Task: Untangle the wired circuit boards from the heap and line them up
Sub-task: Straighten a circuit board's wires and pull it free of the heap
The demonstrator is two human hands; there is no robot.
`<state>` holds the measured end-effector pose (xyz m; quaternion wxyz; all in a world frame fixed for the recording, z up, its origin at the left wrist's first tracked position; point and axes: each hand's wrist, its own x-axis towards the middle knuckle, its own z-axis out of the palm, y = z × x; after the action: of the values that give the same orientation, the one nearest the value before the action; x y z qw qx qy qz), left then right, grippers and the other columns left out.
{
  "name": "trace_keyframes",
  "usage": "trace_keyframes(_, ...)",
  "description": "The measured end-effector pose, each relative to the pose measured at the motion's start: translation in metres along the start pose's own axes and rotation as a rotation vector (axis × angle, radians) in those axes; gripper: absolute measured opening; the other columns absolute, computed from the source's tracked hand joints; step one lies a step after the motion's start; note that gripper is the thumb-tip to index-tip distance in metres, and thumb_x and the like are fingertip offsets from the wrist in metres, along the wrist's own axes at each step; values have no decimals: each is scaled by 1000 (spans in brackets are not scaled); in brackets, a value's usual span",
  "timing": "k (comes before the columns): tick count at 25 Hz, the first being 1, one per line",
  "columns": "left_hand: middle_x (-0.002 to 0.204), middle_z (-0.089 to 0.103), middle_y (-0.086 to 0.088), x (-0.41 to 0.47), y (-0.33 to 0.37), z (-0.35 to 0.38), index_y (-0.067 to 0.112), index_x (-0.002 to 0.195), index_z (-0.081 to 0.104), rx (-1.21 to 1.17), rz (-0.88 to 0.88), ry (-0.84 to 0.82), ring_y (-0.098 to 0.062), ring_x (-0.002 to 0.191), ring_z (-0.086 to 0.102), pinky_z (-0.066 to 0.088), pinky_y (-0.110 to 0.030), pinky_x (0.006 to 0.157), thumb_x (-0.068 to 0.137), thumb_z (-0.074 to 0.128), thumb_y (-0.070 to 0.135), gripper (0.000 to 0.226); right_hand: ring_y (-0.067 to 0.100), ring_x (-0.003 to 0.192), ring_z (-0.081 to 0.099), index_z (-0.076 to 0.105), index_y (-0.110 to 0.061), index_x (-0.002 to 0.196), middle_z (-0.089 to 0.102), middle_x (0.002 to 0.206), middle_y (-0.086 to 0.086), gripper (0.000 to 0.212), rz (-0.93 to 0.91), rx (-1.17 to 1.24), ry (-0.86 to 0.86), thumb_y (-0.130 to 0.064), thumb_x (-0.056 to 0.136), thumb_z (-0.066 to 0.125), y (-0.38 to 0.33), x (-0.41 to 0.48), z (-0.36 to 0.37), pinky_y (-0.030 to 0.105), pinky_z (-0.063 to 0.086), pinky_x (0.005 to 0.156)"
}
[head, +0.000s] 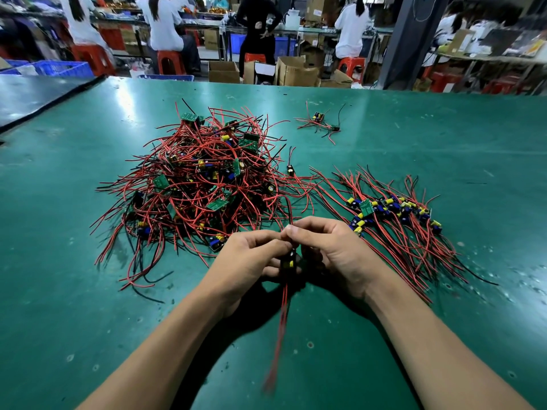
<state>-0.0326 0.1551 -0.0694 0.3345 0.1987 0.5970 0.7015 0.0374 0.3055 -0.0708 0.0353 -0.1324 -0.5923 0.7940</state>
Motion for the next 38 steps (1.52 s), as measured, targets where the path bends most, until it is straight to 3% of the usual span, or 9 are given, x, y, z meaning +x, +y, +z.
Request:
trace_keyframes(5,67,66,-13,-4,2,4,-2,80,70,43,14,33,-30,56,68,59,-35,51,91,62,5,15,31,85,40,74,-14,91,55,96,20,26,-19,24,-15,-27,72,86,3,1,2,33,38,62)
trace_keyframes(8,67,68,-17,-6,-1,8,3,74,71,87,85,111,-33,55,67,59,-50,53,89,61,3,19,24,65,59,74,-11,98,64,86,13,27,-5,-17,-33,-26,79,83,2,-2,5,27,48,52)
trace_keyframes(10,65,68,-16,-6,-4,11,6,71,71,144,135,173,-35,59,68,57,-59,60,89,63,6,20,16,56,56,72,-4,100,63,80,12,33,19,-69,6,-29,81,81,3,-3,5,24,45,48)
trace_keyframes(16,55,60,-7,-3,-4,10,4,67,65,168,108,154,-24,48,60,48,-32,55,86,65,2,19,7,39,31,73,-7,85,36,51,-3,18,-78,-59,179,-23,92,70,3,5,2,17,23,40)
trace_keyframes(21,57,59,-6,-4,-2,10,1,69,67,206,96,114,-21,52,55,45,-34,58,84,68,5,16,4,39,29,76,-11,73,40,58,-5,32,-85,86,305,-27,98,61,-6,9,-11,16,23,34)
trace_keyframes(26,55,57,-8,-5,-2,9,1,68,65,191,85,105,-24,47,57,45,-28,50,85,66,1,16,2,37,29,68,-3,85,43,60,-4,32,49,383,263,-27,101,53,-16,8,-16,14,24,32)
trace_keyframes(31,55,59,-8,-6,-1,8,0,69,64,191,79,85,-24,45,59,44,-22,45,85,65,1,16,3,37,30,71,-3,77,40,66,-2,28,53,645,181,-25,88,59,-22,4,-21,14,25,32)
trace_keyframes(35,54,59,-7,-6,-3,8,-3,70,64,198,113,128,-19,44,58,45,-23,46,85,66,2,16,4,42,31,75,-8,85,43,62,-6,32,-35,115,153,-39,85,68,-12,2,-11,17,24,37)
trace_keyframes(38,54,60,-10,-6,-5,8,3,68,68,186,127,142,-24,44,62,46,-27,47,88,66,9,21,9,44,30,75,-16,85,37,56,-2,25,40,-198,44,-41,88,72,1,-1,-2,21,20,45)
